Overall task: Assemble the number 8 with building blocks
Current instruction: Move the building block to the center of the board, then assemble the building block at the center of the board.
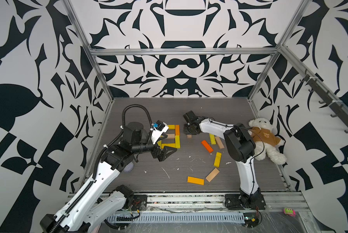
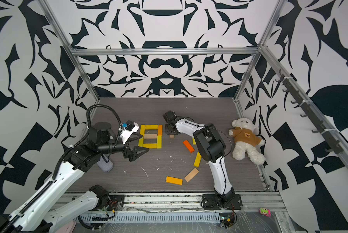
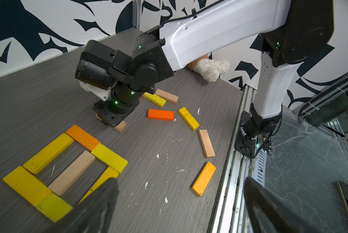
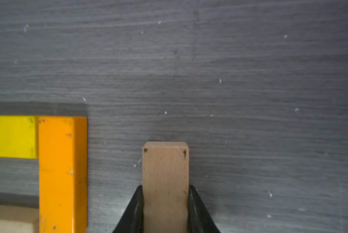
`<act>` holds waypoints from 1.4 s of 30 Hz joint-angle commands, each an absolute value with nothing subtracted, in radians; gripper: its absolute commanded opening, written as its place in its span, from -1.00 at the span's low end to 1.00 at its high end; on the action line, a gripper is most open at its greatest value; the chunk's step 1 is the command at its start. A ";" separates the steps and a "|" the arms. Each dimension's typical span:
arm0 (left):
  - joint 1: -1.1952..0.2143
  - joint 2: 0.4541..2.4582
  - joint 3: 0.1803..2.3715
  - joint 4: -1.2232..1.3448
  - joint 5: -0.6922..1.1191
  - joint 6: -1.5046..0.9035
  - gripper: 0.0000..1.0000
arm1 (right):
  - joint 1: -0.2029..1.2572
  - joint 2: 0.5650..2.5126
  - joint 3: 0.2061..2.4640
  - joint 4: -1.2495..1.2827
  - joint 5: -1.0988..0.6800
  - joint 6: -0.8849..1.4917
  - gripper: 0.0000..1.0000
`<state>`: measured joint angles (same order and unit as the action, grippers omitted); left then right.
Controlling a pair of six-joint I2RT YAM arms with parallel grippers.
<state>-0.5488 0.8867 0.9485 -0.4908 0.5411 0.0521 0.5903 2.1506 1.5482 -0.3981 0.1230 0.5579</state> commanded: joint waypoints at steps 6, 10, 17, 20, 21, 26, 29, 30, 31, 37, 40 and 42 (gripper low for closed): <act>-0.544 0.885 0.936 -0.472 0.543 0.050 0.99 | 0.584 2.166 1.581 -0.414 0.129 0.581 -0.18; -0.544 0.881 0.922 -0.450 0.545 0.052 0.99 | 0.584 2.126 1.591 -0.411 0.111 0.581 0.11; -0.545 0.850 0.889 -0.390 0.530 0.045 0.99 | 0.583 1.975 1.498 -0.340 0.083 0.526 0.50; -0.545 0.844 0.861 -0.319 0.505 0.047 0.99 | 0.584 1.896 1.423 -0.310 0.100 0.476 0.56; -0.544 0.843 0.854 -0.289 0.504 0.037 0.98 | 0.584 1.869 1.391 -0.296 0.108 0.458 0.57; -0.545 0.910 0.886 -0.192 0.516 -0.011 0.98 | 0.583 1.737 1.227 -0.201 0.133 0.350 0.67; -0.545 0.990 0.953 -0.191 0.558 -0.026 0.99 | 0.578 1.664 1.126 -0.135 0.132 0.307 0.71; -0.545 1.020 0.971 -0.186 0.574 -0.028 0.99 | 0.576 1.640 1.095 -0.112 0.127 0.295 0.73; -0.544 1.043 0.987 -0.178 0.585 -0.033 0.99 | 0.571 1.617 1.063 -0.087 0.124 0.284 0.75; -0.544 1.145 1.027 -0.076 0.627 -0.032 0.99 | 0.547 1.505 0.909 0.046 0.068 0.183 0.82; -0.544 1.204 1.086 -0.094 0.652 -0.022 0.99 | 0.546 1.471 0.898 0.020 0.087 0.175 0.78; -0.544 1.237 1.128 -0.123 0.669 -0.001 0.99 | 0.541 1.464 0.935 -0.064 0.057 0.174 0.77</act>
